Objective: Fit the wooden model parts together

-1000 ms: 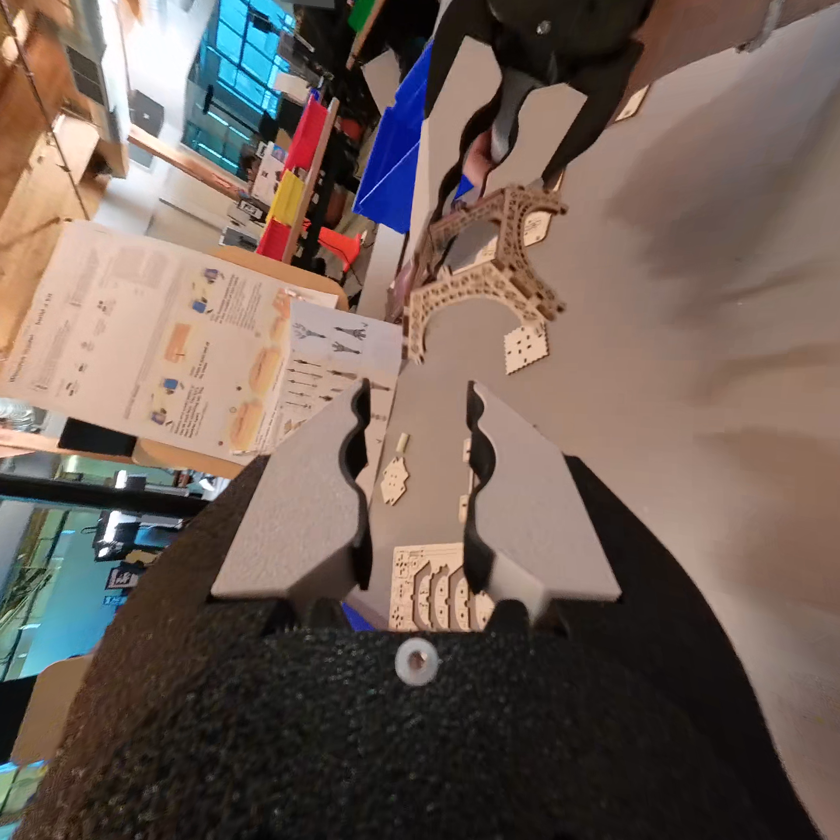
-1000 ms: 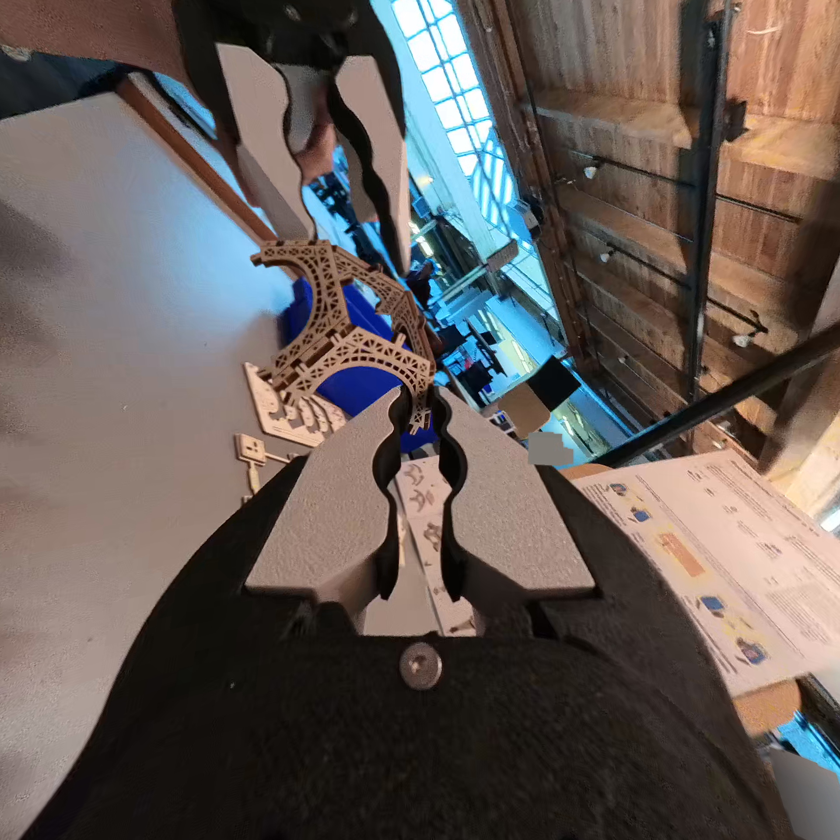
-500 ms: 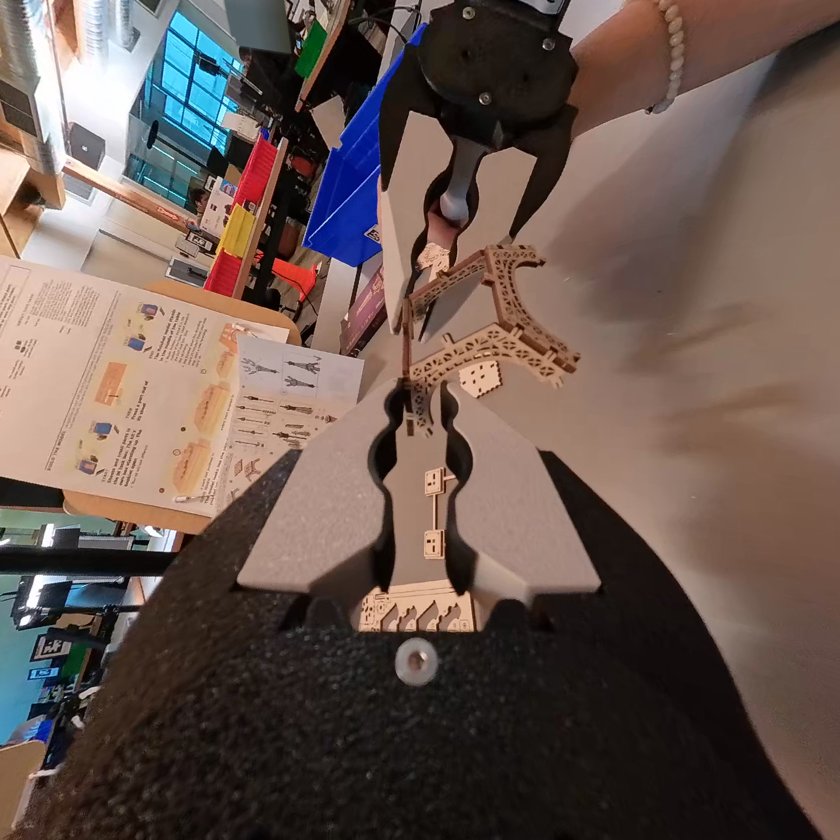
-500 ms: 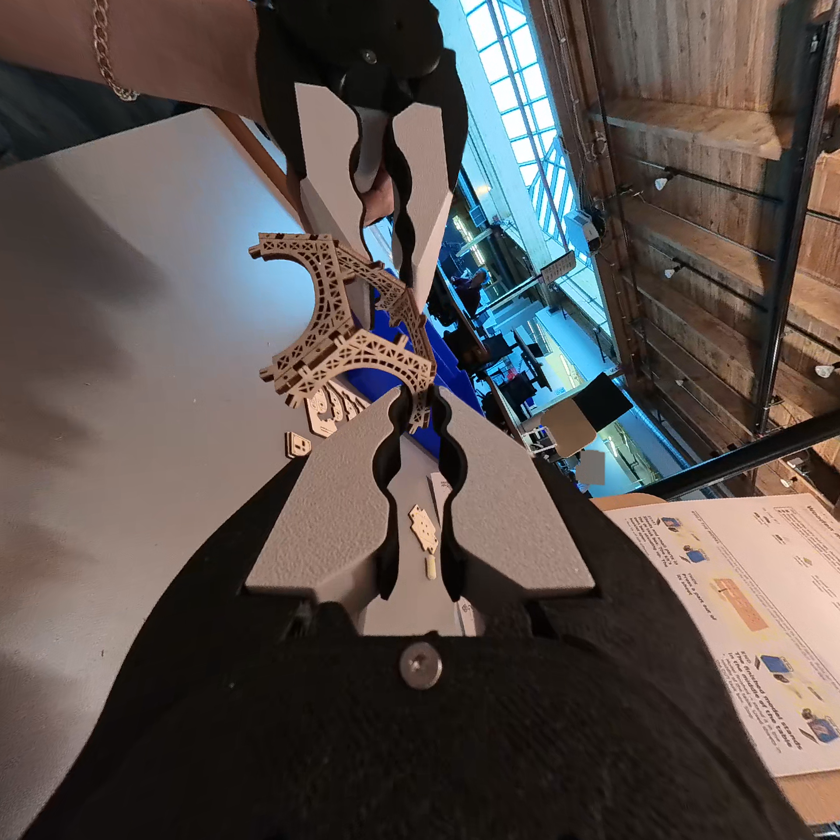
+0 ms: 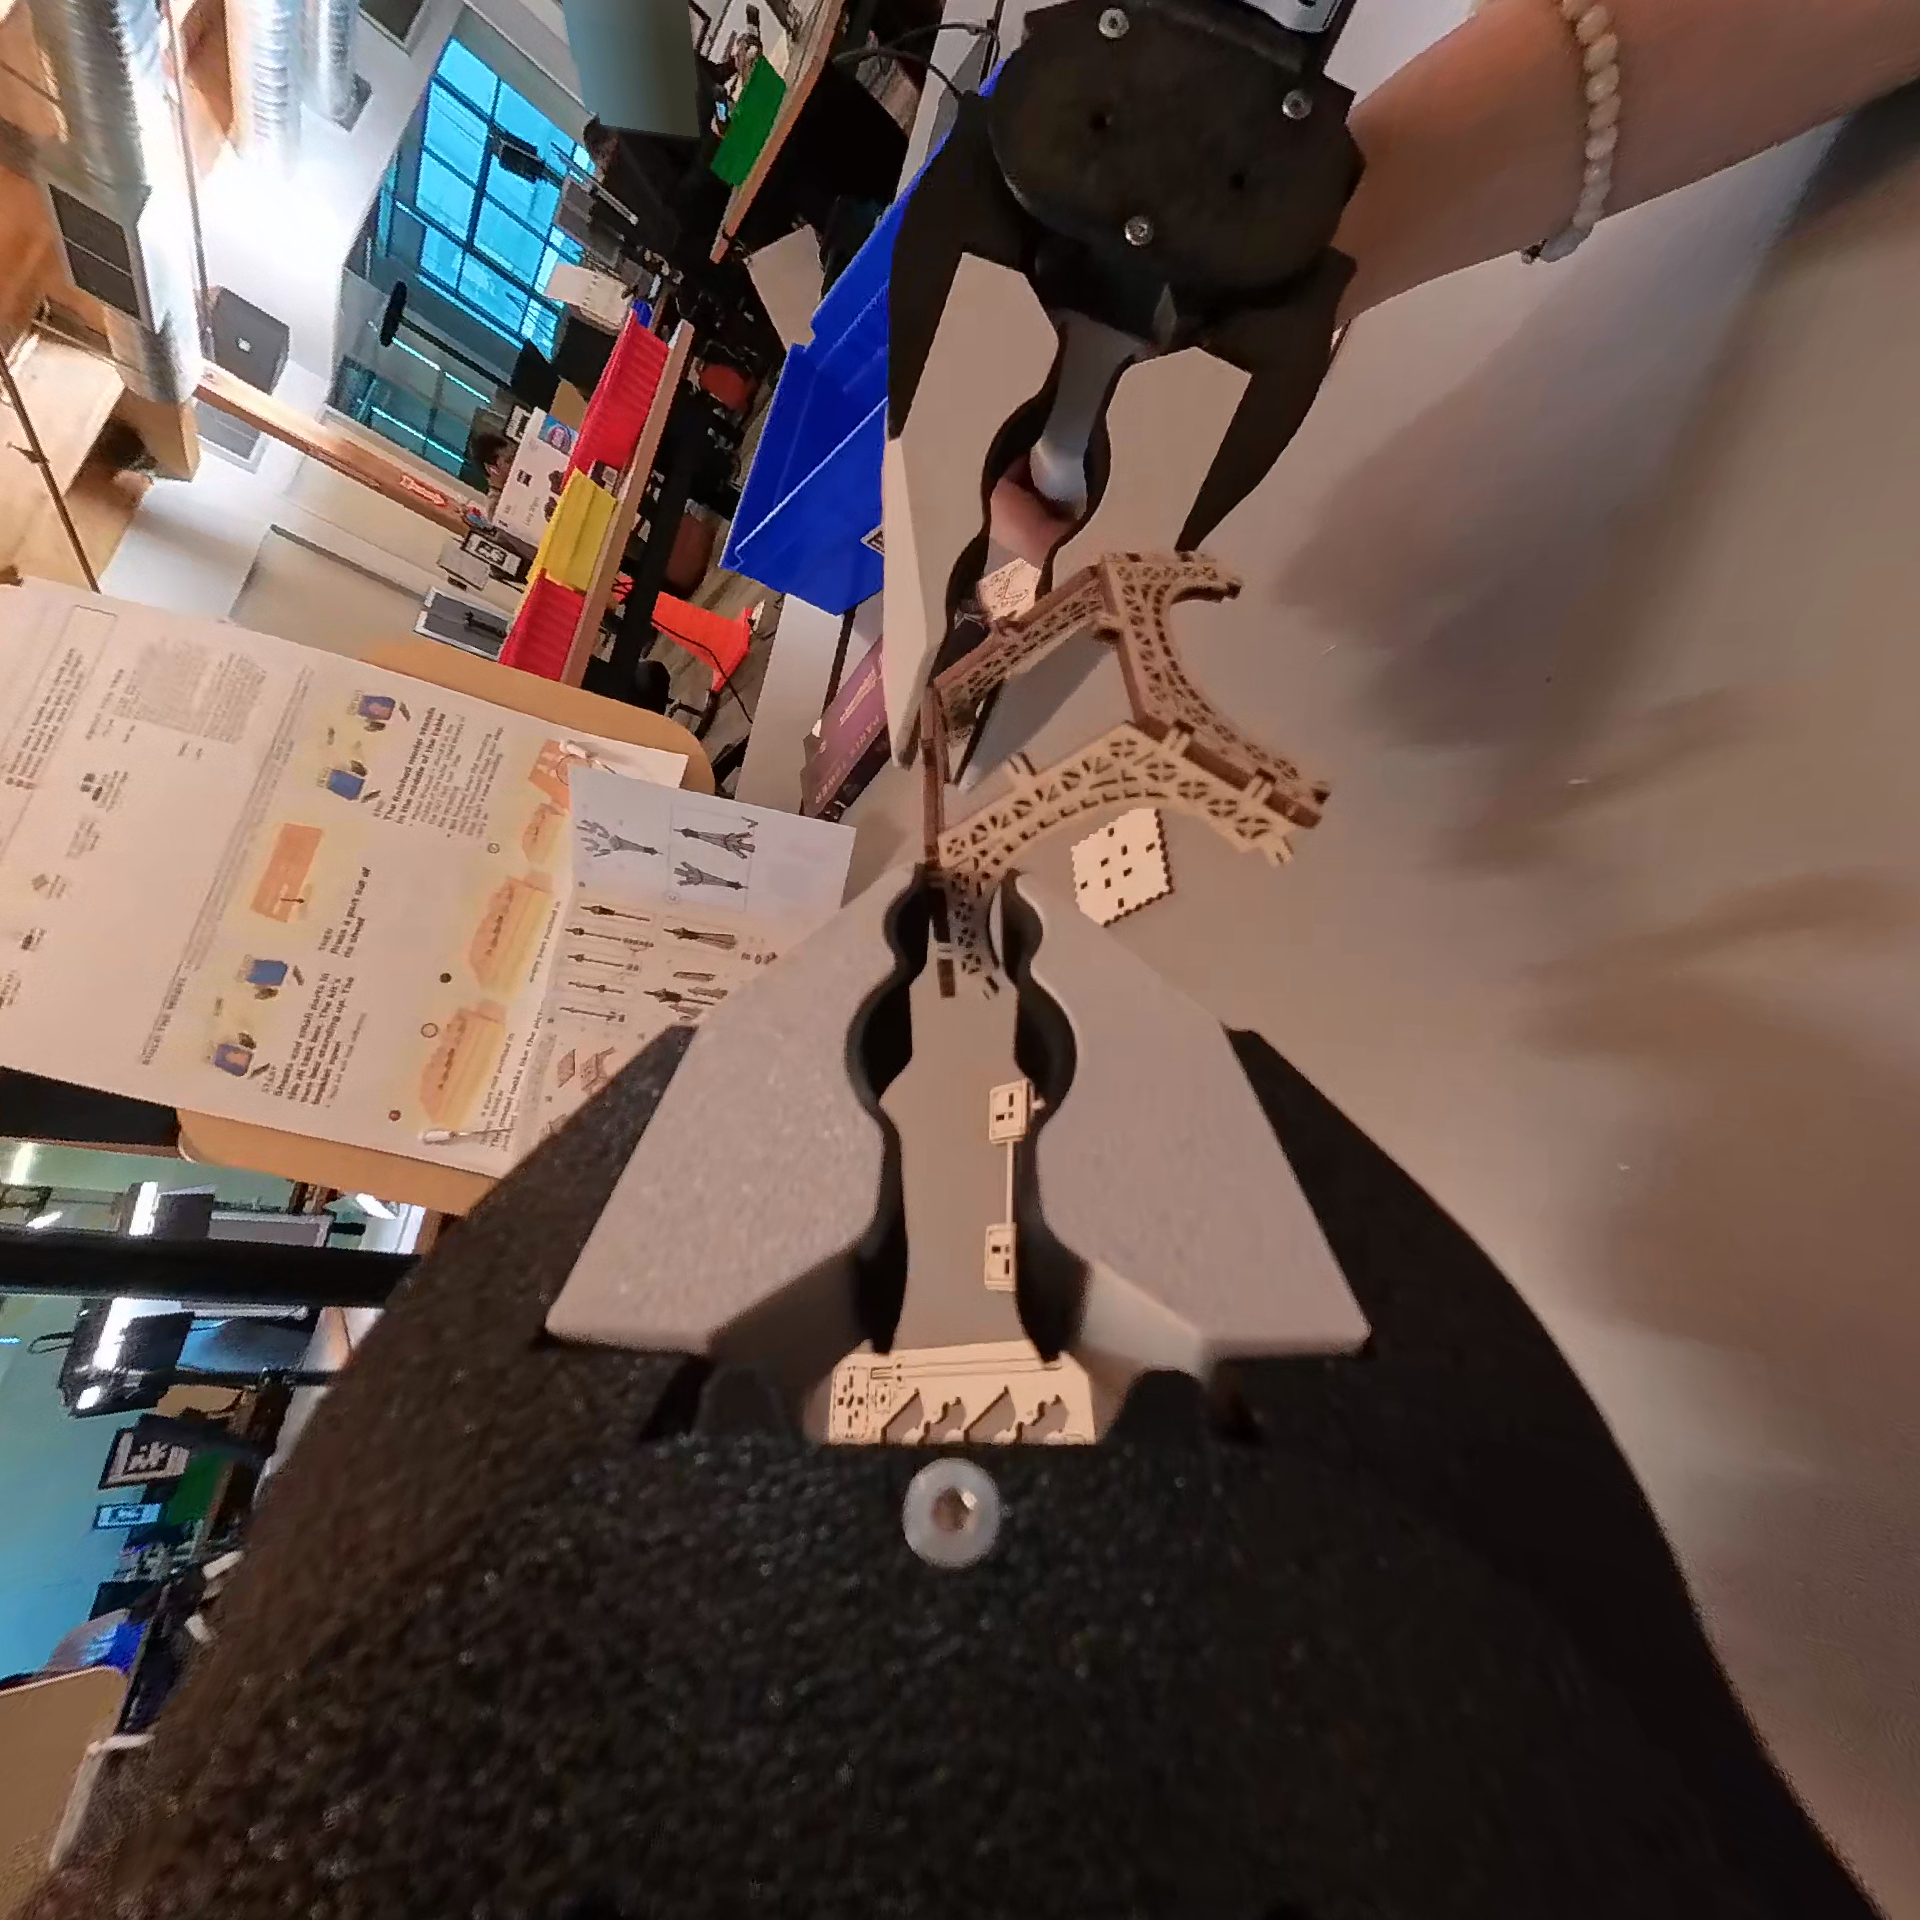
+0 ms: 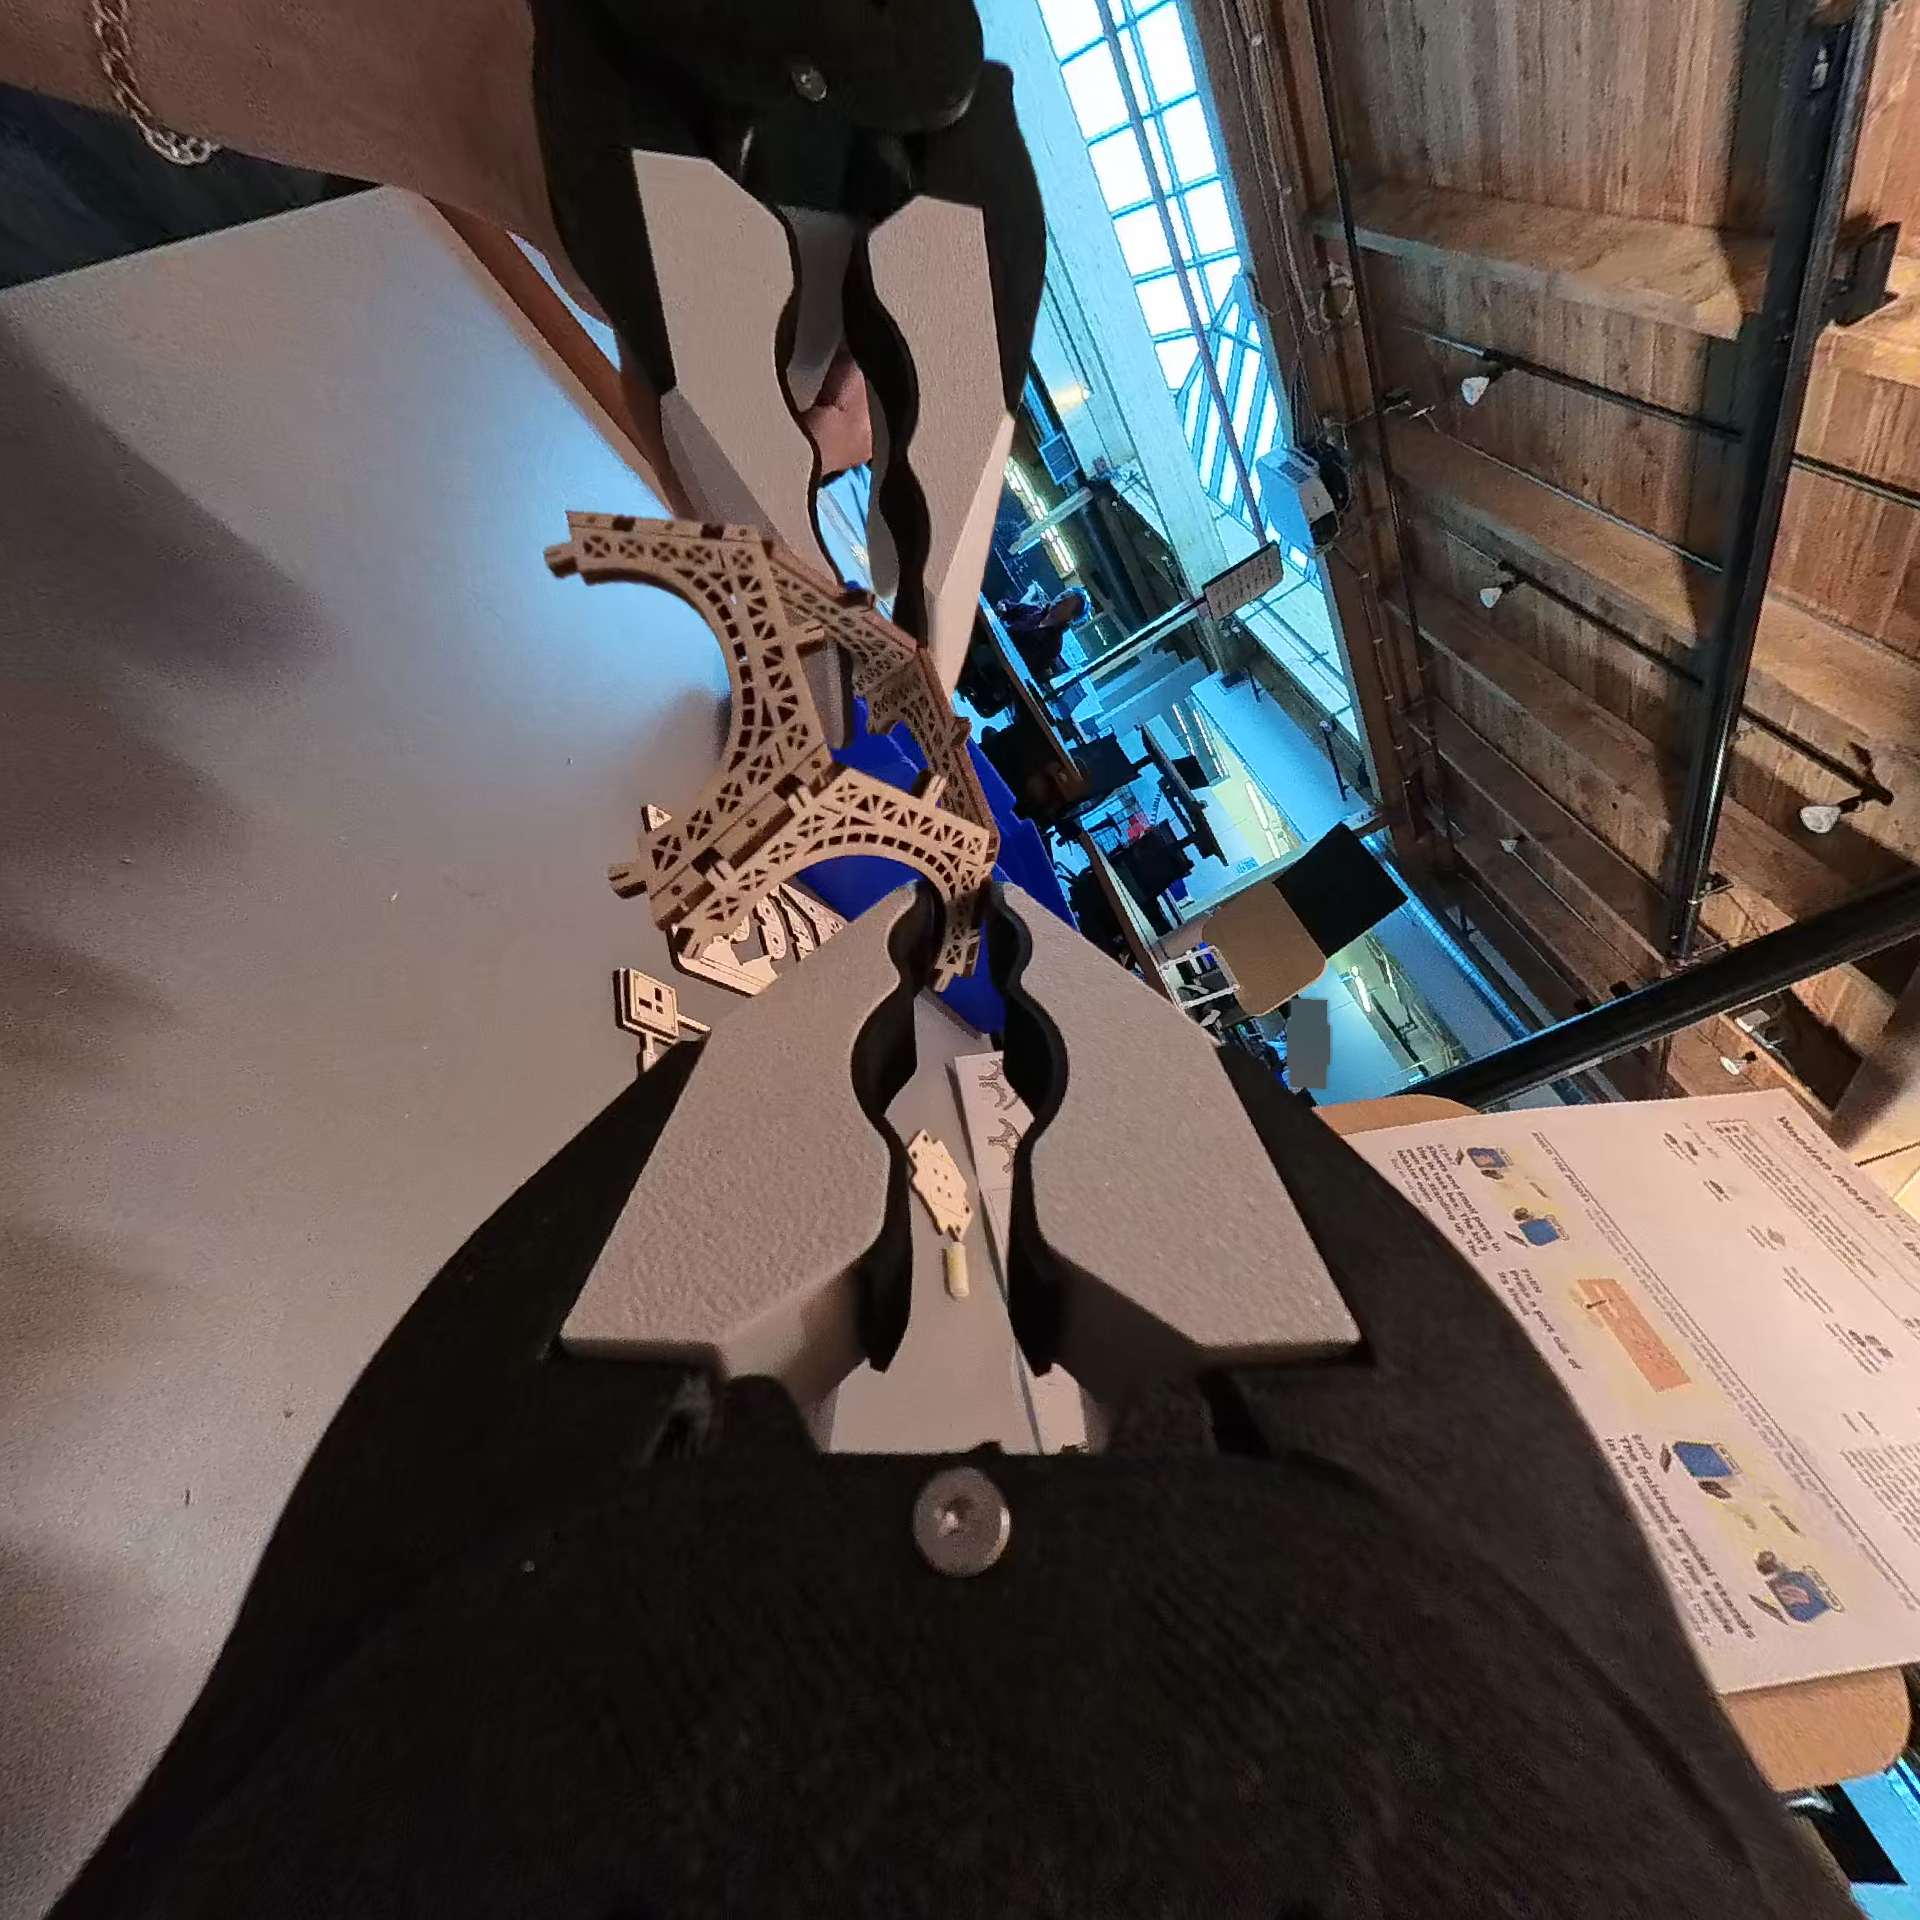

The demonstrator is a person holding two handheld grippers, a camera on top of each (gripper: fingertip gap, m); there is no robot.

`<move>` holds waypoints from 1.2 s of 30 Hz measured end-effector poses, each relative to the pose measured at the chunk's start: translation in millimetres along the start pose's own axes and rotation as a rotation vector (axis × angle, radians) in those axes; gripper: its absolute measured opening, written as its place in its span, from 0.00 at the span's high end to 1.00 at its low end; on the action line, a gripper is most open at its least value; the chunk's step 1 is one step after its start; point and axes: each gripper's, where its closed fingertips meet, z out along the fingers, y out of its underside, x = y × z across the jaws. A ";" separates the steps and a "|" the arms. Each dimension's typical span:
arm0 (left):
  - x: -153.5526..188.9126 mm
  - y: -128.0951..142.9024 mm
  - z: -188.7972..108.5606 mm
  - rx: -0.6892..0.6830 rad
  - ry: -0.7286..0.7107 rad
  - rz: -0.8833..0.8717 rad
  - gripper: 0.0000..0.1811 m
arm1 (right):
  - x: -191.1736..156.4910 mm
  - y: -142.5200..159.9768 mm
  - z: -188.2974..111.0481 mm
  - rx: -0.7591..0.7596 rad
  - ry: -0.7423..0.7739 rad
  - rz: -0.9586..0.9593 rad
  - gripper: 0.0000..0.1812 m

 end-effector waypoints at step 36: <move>22.4 -11.6 -4.5 0.180 0.104 0.150 0.95 | -28.5 -44.4 -22.6 0.168 -0.383 0.307 0.91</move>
